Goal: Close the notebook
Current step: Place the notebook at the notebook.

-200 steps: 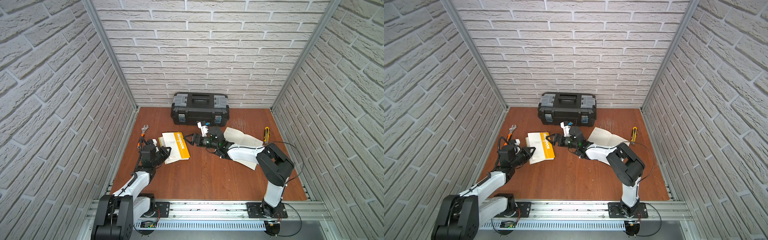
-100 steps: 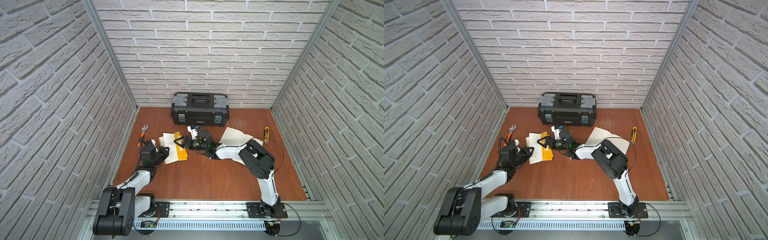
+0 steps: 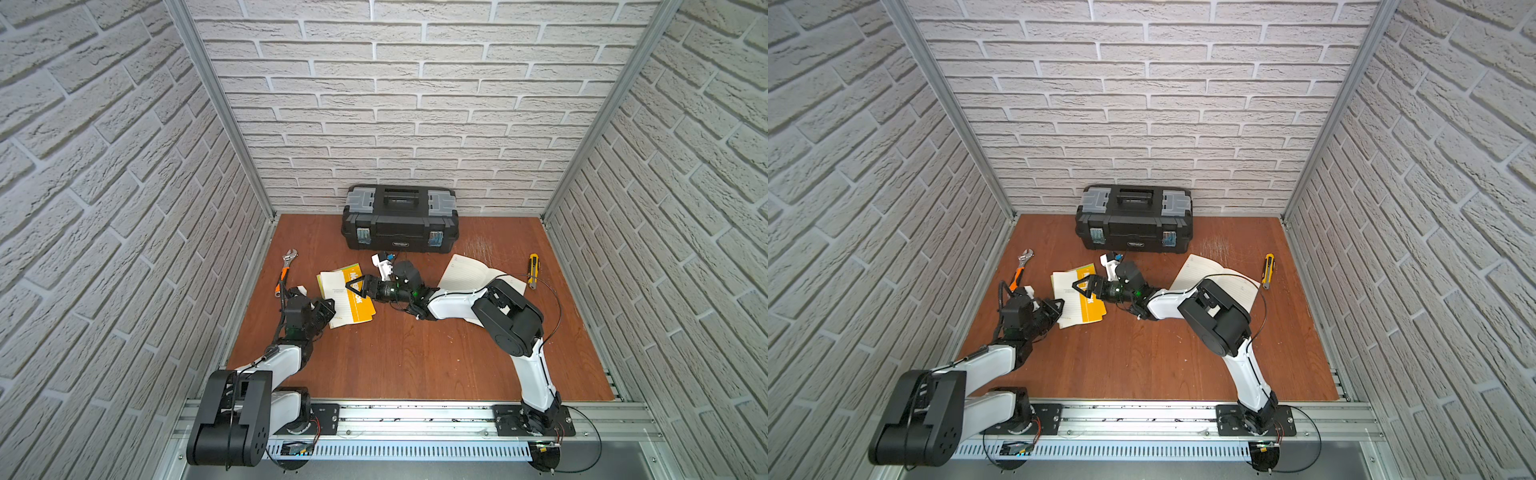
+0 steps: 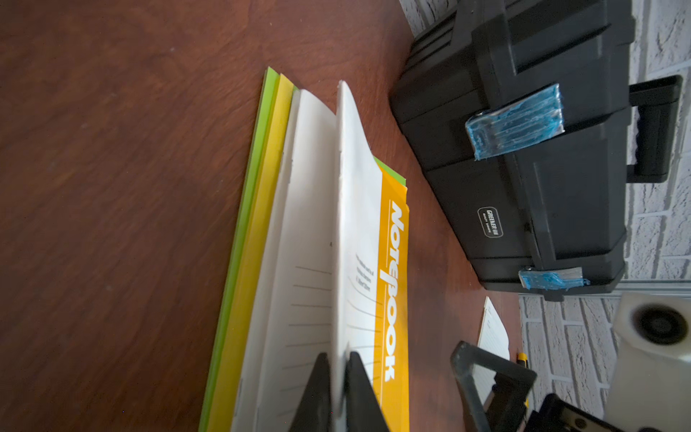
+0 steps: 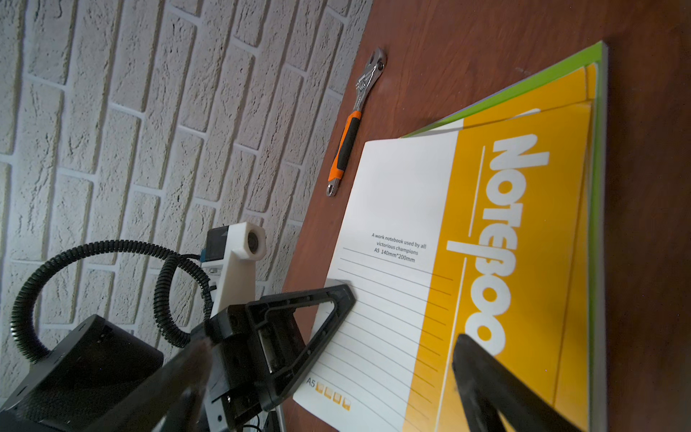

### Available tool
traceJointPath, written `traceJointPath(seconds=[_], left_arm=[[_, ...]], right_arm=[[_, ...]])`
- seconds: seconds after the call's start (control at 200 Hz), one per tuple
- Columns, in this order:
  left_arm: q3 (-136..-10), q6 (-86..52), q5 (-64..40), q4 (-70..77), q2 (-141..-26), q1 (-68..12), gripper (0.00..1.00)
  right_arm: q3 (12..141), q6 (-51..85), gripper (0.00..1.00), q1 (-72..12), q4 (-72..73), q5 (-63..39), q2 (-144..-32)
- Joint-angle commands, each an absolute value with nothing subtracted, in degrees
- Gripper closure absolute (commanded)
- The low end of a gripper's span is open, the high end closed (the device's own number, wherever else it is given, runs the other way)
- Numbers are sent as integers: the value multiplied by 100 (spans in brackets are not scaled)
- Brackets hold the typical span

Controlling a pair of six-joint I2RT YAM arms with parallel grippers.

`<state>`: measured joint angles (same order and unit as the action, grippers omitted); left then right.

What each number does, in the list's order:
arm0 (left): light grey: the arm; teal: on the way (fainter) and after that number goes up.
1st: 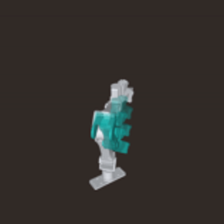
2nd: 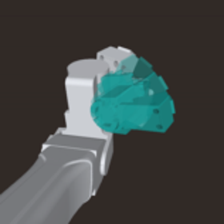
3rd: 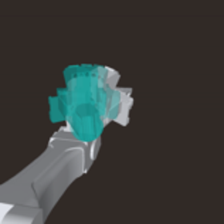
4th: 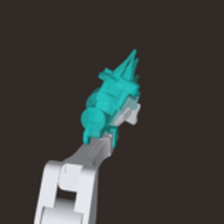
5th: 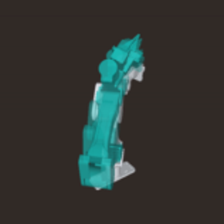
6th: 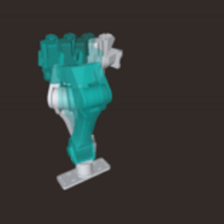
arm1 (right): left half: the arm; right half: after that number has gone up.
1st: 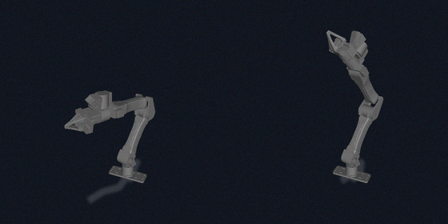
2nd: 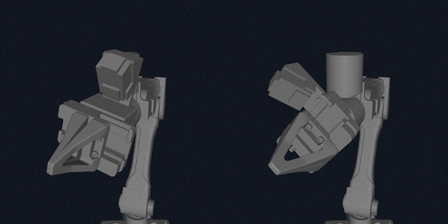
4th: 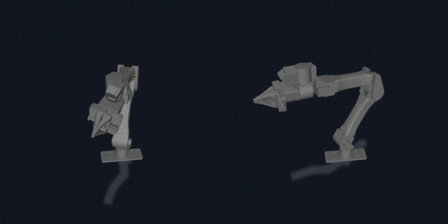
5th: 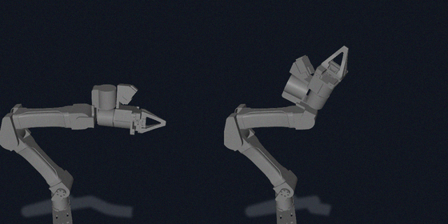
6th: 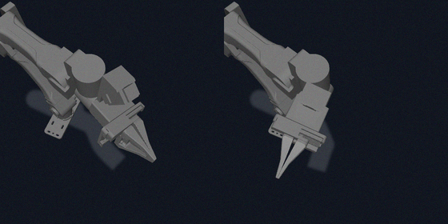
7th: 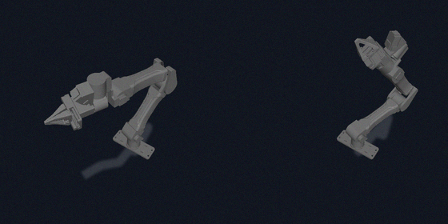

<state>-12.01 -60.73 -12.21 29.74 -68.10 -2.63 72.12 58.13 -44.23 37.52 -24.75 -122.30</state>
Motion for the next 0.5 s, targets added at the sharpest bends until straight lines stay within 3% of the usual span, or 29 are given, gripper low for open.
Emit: traceJointPath(seconds=[0.0, 0.495], left_arm=[[-1160, -6234, -1000, 3456, -6872, -248, 89], [-1316, -6398, -811, 3557, -7167, -438, 88]], right_arm=[[7363, 5818, 0, -4501, 3973, -2514, -12293], [7652, 5843, 0, -4566, 3907, -2479, -12663]])
